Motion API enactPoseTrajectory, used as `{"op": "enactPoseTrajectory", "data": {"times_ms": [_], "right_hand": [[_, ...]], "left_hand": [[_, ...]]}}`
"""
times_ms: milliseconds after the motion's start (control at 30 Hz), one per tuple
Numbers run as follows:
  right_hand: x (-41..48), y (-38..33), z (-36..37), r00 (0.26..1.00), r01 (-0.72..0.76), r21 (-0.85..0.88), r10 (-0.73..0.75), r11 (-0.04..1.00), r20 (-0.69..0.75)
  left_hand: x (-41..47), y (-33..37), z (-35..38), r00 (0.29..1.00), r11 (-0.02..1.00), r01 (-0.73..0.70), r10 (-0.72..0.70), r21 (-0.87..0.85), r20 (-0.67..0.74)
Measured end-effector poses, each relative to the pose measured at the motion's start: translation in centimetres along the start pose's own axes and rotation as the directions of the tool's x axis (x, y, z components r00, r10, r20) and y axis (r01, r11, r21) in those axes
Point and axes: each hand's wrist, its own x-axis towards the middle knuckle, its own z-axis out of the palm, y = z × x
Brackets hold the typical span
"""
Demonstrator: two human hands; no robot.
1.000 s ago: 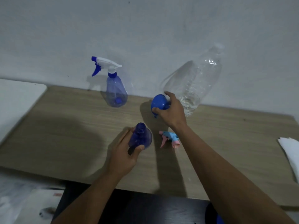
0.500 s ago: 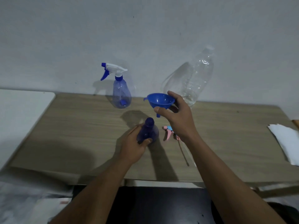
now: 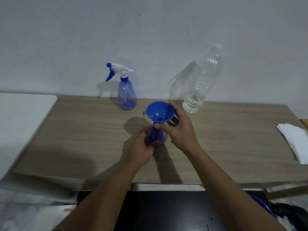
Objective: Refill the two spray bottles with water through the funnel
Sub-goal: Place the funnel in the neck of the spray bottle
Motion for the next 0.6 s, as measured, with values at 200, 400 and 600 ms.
{"op": "enactPoseTrajectory", "data": {"times_ms": [200,400,600], "right_hand": [[-1.0,-0.5,0.3,0.999,-0.023,-0.062,0.025,0.998,0.038],[-0.9,-0.8,0.0,0.999,-0.036,-0.118,0.039,0.992,0.030],[-1.2,-0.7,-0.3,0.999,-0.040,-0.138,0.043,0.990,0.020]], "left_hand": [[-0.1,0.7,-0.2,0.999,1.000,0.008,-0.007,-0.025,0.032],[-0.3,1.1,-0.2,1.000,0.997,0.008,-0.007,-0.074,0.015],[-0.6,1.2,0.4,1.000,0.995,0.009,-0.010,-0.098,-0.008]]}}
